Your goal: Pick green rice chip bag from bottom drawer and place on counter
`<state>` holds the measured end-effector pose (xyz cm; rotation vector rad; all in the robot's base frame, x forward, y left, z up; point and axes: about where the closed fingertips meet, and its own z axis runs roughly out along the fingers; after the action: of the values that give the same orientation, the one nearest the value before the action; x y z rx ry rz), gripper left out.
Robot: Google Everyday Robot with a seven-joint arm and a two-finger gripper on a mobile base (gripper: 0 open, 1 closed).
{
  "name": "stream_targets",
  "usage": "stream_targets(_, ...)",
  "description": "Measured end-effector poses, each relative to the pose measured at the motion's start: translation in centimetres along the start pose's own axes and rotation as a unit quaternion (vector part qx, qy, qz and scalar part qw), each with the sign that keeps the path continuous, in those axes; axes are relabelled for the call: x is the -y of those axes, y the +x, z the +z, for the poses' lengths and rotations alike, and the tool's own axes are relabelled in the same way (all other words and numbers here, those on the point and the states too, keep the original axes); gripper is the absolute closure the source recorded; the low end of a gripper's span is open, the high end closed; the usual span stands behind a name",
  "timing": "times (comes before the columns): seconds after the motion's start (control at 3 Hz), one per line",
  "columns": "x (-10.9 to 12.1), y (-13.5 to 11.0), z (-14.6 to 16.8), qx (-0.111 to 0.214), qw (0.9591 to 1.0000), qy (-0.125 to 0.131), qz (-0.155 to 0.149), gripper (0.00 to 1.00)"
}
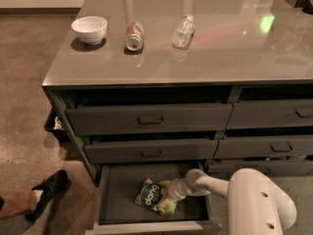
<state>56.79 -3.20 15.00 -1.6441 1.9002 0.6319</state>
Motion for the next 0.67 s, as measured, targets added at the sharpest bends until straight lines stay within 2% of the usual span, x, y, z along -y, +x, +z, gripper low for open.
stream_targets(0.33,-0.28,0.75,0.35,-0.016,0.9998,0.0,0.016,0.65)
stream_targets(0.67,-0.74,0.72,0.02,-0.014,0.9998,0.003,0.015,0.88)
